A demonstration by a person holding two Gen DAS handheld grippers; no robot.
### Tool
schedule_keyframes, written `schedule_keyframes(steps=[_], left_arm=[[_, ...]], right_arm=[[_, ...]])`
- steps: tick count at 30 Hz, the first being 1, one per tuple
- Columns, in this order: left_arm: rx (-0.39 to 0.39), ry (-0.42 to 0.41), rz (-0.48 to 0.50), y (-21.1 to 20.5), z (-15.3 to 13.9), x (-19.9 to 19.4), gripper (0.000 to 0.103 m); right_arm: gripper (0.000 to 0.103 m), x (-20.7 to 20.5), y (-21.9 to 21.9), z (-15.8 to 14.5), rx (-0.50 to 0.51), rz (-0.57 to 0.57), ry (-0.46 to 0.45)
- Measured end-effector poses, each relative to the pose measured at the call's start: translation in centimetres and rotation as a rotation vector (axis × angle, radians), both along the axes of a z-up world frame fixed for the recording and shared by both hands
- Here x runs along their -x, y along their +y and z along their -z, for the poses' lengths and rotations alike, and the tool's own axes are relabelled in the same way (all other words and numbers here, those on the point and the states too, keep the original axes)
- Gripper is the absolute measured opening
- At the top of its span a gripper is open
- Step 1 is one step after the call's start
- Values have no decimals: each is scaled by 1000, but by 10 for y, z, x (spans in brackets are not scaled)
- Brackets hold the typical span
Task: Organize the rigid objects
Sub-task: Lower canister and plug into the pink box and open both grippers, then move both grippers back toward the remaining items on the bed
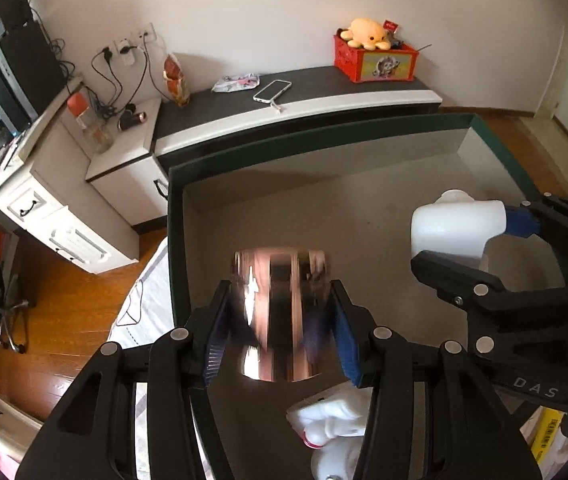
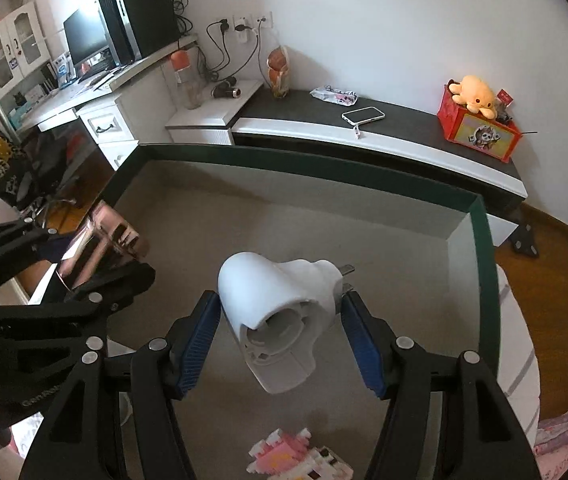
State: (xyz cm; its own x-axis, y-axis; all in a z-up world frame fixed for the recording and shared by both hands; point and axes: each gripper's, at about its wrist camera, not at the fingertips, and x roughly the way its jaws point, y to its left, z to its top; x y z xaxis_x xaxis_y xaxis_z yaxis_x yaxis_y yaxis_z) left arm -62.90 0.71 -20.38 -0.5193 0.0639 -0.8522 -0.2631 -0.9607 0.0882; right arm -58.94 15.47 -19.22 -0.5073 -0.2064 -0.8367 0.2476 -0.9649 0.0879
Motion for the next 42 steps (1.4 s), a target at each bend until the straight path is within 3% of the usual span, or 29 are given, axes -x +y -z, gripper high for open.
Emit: schedule_keyframes(steps=[1,3,5,9,12,16,20,22,29,36,42], left_arm=[[1,13,-7,-1,-2,-2,50],[1,29,-20,-5,-6,-5,62],[-19,56,-34,-11,-15,-12,66],[-27,157,-91,-23,-40,-35,96],[-36,233,-87,-31,-61,-63,102],[-29,341,-87,-36,-90,-113,103],[-16,427,-113,-40,-110,-161,103],[-21,468,-124,-43,-119,-190,103],[-42,587,-195,-46,-128,-279,103],[-45,606,-236,-43,-117,-344,103],[-67,579,-215,-41,-103,-383,103]], right_arm=[[65,-1,0,-1,8,0,2],[65,-2,1,-5,17,3,17],[75,-8,5,-15,31,21,47],[80,-26,10,-38,50,35,112],[82,-44,8,-54,48,28,156],[91,-81,6,-76,42,22,233],[93,-125,5,-97,34,27,325],[103,-152,5,-108,33,19,383],[103,-247,9,-128,-11,53,561],[103,-323,17,-129,-39,124,660],[103,-358,25,-116,-27,163,648]])
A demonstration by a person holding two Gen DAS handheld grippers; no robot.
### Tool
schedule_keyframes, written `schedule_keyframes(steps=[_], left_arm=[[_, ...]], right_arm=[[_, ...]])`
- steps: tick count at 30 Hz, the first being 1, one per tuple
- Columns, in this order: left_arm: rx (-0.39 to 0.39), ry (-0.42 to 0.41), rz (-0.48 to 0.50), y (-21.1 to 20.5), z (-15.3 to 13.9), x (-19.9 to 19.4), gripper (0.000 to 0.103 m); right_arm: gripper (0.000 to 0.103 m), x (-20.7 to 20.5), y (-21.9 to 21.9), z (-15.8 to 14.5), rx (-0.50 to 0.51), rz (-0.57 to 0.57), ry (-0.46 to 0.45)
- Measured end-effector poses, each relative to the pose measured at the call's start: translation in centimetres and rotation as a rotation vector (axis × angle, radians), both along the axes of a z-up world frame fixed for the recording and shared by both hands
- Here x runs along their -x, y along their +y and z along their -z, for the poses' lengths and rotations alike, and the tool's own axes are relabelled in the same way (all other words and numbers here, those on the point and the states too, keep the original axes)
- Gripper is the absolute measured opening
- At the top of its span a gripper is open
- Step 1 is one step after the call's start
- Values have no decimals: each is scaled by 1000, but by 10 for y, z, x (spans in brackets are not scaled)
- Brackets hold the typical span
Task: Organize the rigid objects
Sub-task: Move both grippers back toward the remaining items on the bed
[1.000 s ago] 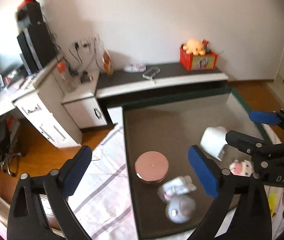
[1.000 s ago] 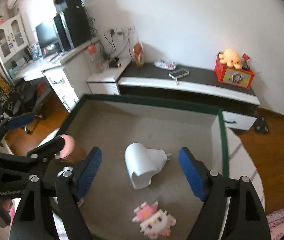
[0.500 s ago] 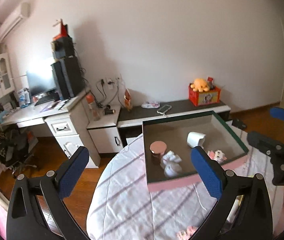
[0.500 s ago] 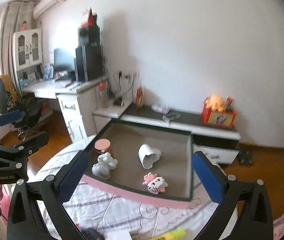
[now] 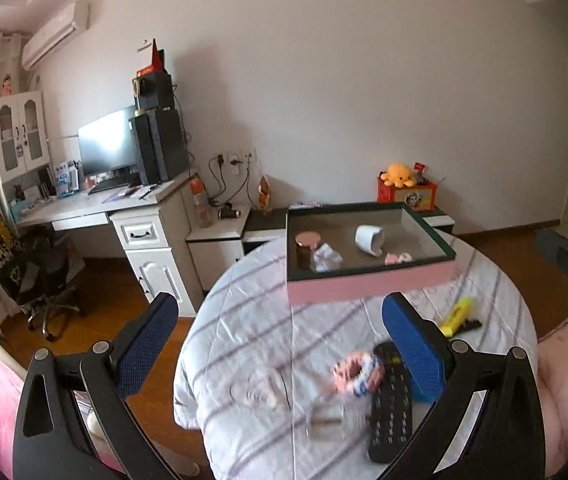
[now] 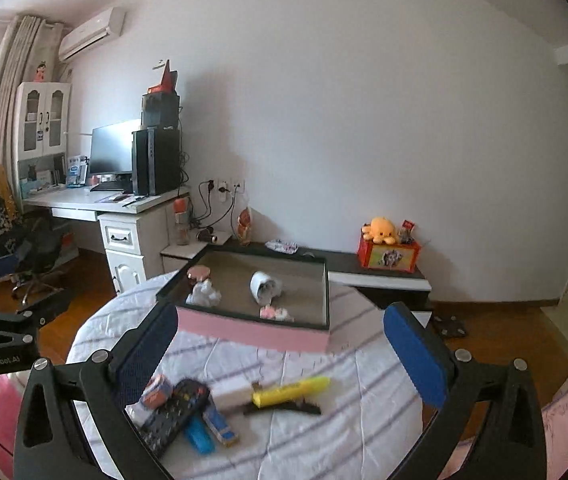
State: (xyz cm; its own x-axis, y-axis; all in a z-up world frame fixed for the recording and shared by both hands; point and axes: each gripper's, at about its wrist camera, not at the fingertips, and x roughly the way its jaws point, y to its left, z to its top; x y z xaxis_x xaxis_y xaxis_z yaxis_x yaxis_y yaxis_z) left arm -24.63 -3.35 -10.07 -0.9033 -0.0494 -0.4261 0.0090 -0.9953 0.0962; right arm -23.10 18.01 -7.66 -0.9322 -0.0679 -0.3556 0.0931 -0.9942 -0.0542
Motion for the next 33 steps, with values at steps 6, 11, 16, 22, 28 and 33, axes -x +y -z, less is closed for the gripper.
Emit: schedule_keyframes(steps=[6,11,16,22,28,33], left_arm=[[5,2,7,5,0,-18,103],[15,-9,23,11,3,-24,103],[26,-49,46,16,17,-26,103],[89,-165,82,24,56,-24,103],[89,-242,128,32,84,-20,103],[62,-309,106,18,106,-9,103]], right_arm=[[103,-14,7,11,37,22,-30],[103,-21,7,16,31,27,-40],[103,-24,17,27,36,46,-66],[103,-22,27,50,42,72,-130],[103,-18,34,73,40,77,-195],[103,-13,36,92,42,71,-249]])
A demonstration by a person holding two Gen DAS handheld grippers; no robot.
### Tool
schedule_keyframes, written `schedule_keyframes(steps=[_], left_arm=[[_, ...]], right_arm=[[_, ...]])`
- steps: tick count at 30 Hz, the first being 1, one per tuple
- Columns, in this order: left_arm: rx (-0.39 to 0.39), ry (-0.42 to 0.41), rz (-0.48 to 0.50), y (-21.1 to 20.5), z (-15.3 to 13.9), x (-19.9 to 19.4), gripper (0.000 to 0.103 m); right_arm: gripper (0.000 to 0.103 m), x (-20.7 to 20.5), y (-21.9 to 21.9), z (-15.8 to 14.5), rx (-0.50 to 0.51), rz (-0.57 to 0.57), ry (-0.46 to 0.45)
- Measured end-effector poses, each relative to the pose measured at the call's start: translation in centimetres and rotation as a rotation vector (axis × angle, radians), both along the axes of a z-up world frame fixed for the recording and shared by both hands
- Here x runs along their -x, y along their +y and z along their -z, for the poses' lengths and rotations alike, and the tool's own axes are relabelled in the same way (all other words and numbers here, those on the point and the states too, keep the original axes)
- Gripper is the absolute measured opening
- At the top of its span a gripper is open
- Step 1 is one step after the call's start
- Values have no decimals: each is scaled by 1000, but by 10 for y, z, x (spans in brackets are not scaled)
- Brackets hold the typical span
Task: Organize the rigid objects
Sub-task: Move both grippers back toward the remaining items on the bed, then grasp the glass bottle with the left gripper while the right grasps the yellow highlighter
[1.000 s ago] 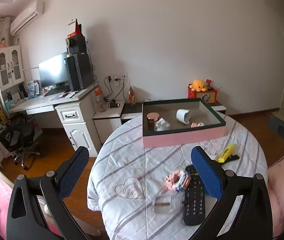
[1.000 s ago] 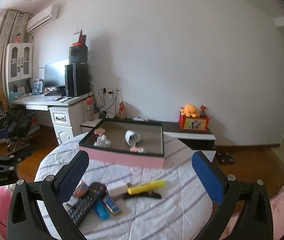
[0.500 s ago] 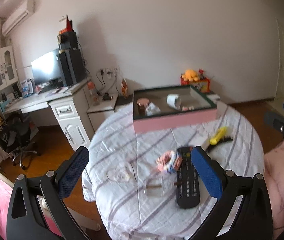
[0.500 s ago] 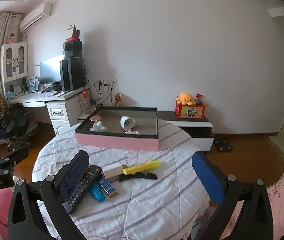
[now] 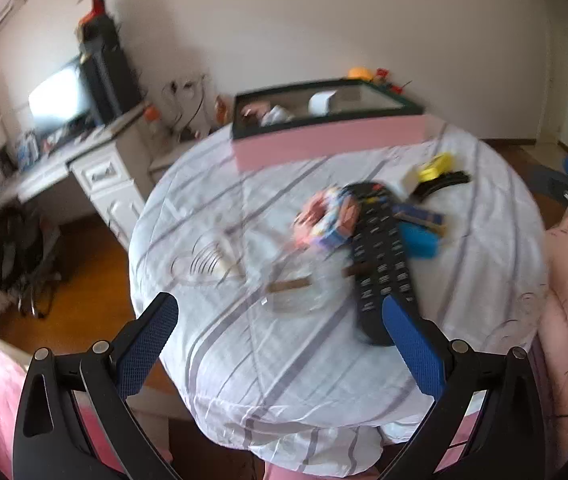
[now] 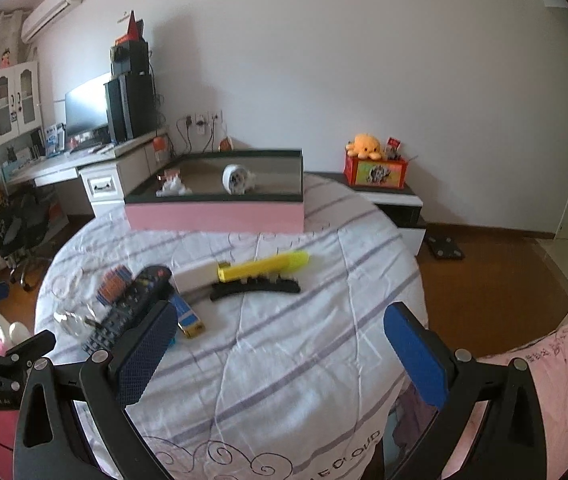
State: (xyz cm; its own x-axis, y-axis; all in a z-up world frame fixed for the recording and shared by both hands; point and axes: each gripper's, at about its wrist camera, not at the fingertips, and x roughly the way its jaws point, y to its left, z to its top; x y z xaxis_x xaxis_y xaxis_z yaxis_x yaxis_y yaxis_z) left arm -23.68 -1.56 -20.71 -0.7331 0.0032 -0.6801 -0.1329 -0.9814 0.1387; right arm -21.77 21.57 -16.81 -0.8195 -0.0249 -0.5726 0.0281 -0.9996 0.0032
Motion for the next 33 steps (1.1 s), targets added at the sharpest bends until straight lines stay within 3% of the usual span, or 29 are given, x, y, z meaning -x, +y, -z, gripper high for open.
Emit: schedule_keyframes(steps=[4,9,14,16,17,19,20,21,33], left_arm=[[-59,-50,-51,-16,15,16,103],[-70,-95,-42,-13,33,33,103],[-88,-87,-36,-15,41,44,103],[-94,-80,-24,-18,42,47,94],[-102,-91,-13,-20,43,51,81],[-125,-90,-6,-25,43,56,69],[-121,-84,-7,-26,42,58,56],[-116,-81,-11,-27,41,59,53],[-145,-80,-40,-38,41,78,53]], right_arm=[[103,7,0,14,0,-5,-41],[103,17,0,25,-4,0,-76],[103,25,4,31,-9,12,-97],[103,29,5,34,-10,19,-106],[103,31,6,36,-9,23,-112],[103,36,7,40,0,24,-128],[103,39,8,42,2,25,-133],[103,42,8,44,0,27,-140],[103,88,3,39,32,44,-139]])
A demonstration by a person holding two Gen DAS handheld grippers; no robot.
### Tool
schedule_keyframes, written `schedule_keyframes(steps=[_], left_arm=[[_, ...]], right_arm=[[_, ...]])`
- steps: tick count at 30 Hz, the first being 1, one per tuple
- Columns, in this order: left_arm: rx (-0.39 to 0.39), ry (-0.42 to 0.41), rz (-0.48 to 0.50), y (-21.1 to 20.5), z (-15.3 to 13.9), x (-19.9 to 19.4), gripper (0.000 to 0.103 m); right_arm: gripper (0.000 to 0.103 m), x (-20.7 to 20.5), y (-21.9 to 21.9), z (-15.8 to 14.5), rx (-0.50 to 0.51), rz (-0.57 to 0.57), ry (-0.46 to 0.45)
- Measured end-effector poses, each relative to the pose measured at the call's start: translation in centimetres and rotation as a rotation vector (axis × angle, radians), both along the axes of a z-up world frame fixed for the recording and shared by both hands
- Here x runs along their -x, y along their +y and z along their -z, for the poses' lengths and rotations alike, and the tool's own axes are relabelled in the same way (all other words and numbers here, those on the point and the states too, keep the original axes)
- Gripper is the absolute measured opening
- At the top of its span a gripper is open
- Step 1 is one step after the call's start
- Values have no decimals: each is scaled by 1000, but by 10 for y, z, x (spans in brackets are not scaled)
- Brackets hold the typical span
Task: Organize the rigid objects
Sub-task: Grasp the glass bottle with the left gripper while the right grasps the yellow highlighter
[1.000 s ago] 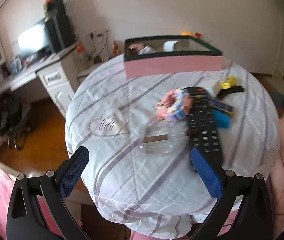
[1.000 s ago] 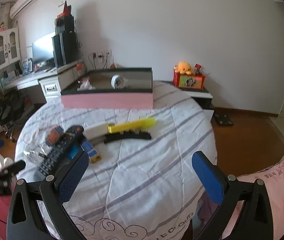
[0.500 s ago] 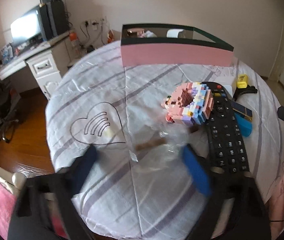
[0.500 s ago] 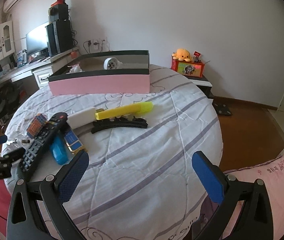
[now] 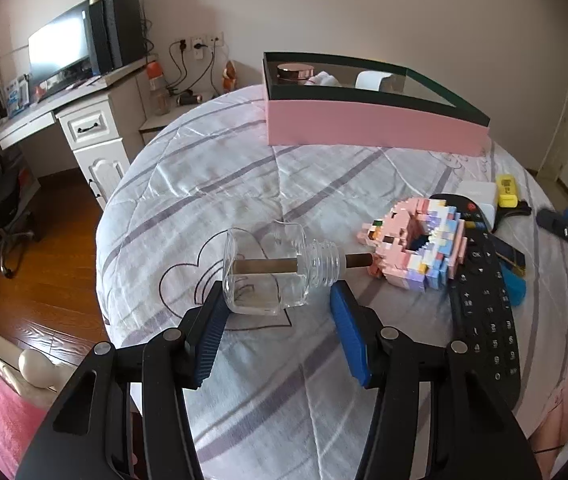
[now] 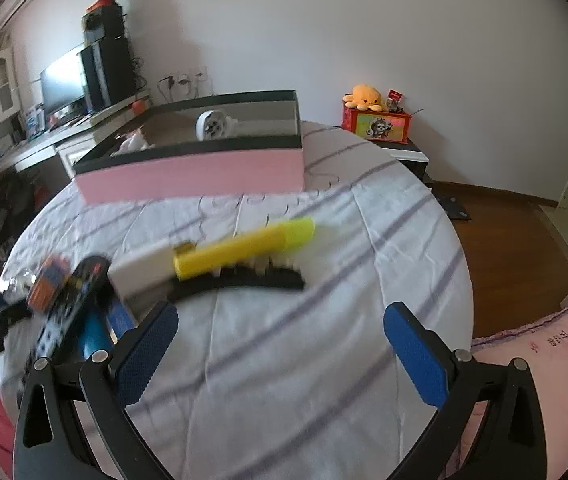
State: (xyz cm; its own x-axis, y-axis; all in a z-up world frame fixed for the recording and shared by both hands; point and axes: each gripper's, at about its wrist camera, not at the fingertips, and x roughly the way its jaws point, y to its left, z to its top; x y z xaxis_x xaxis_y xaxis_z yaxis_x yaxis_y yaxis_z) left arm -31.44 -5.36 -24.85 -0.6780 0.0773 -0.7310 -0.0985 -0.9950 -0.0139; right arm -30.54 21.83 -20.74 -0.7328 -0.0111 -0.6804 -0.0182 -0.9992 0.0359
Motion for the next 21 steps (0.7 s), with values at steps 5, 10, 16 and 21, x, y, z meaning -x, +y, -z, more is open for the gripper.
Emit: schedule_keyframes(steps=[5,10,16,21], left_arm=[[10,-4,13,-1,0,2,54],[9,-3,20,-2,1,5,55],[11,-1,7,-1,2,13,56],[6,7,-23,-2,2,19,67]], right_arm=[[103,21,-11,8,-19,-36,-50],[103,33,4,11,-37,24,-39],[103,41,47,6,-77,173,-57],[103,44,46,1,-31,142,-45]])
